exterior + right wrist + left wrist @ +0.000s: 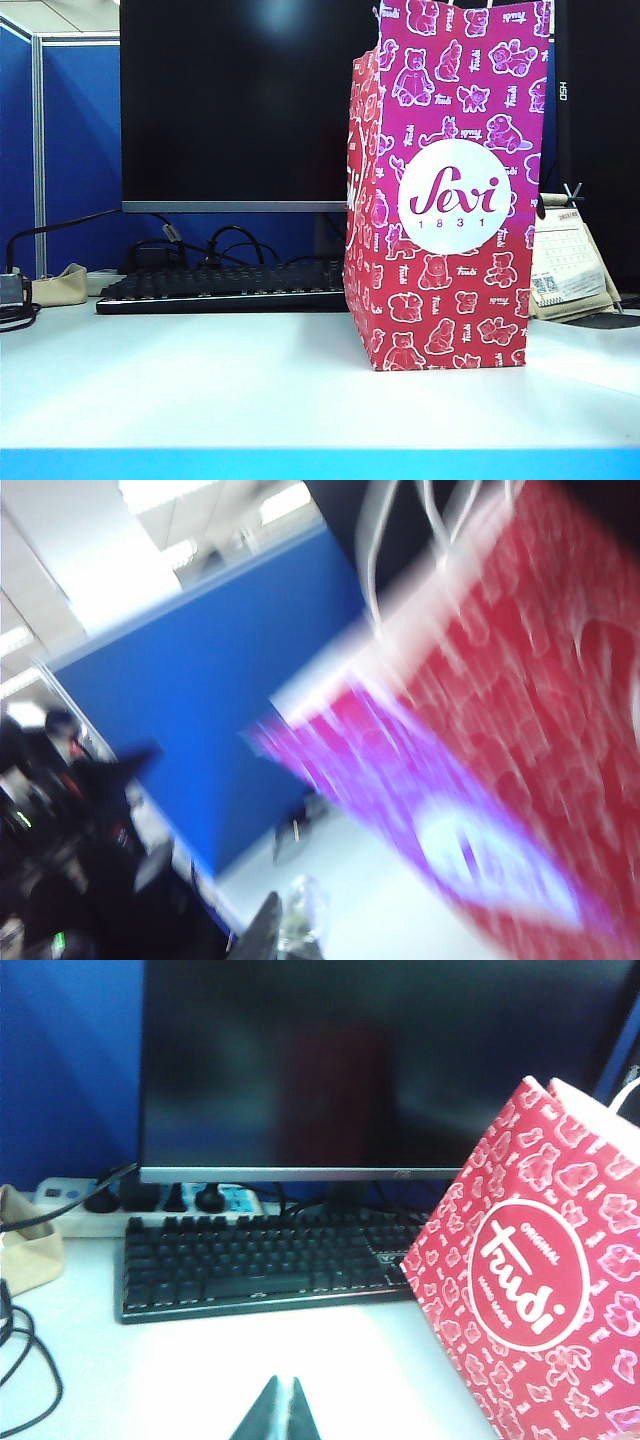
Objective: Open the paper bag and put two oranges into the paper bag.
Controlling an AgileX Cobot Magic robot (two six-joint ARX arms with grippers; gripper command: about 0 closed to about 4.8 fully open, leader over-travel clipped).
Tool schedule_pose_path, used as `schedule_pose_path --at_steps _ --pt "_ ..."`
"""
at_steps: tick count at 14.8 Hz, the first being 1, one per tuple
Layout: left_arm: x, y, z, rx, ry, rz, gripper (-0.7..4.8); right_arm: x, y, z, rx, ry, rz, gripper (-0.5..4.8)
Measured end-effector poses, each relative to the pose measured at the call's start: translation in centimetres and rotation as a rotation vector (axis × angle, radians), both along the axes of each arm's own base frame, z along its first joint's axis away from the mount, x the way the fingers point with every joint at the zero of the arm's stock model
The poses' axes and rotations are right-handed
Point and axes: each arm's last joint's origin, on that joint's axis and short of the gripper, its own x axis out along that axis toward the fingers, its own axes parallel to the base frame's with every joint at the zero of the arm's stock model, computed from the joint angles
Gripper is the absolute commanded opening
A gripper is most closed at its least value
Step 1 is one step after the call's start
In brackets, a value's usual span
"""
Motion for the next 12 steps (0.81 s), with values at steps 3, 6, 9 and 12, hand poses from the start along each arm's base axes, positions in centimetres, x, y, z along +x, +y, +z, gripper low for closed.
schedule_pose_path --at_steps 3,6,9,12 --pt "0.0 0.0 -0.1 0.001 0.009 -0.001 -0.05 0.9 -0.5 -1.5 -0.006 0.059 -0.152 -0.06" --pt "0.0 0.0 -0.1 0.001 0.009 0.0 -0.05 1.4 -2.4 -1.9 -0.098 -0.044 -0.613 -0.06" --pt "-0.2 0.0 -0.1 0.0 0.001 0.0 -0.05 1.8 -3.5 -5.0 -0.303 0.214 -1.09 -0.06" --pt "-0.5 0.1 -0.9 -0.002 -0.014 0.0 -0.05 2.0 -1.4 -7.1 -0.458 0.415 -1.082 -0.05"
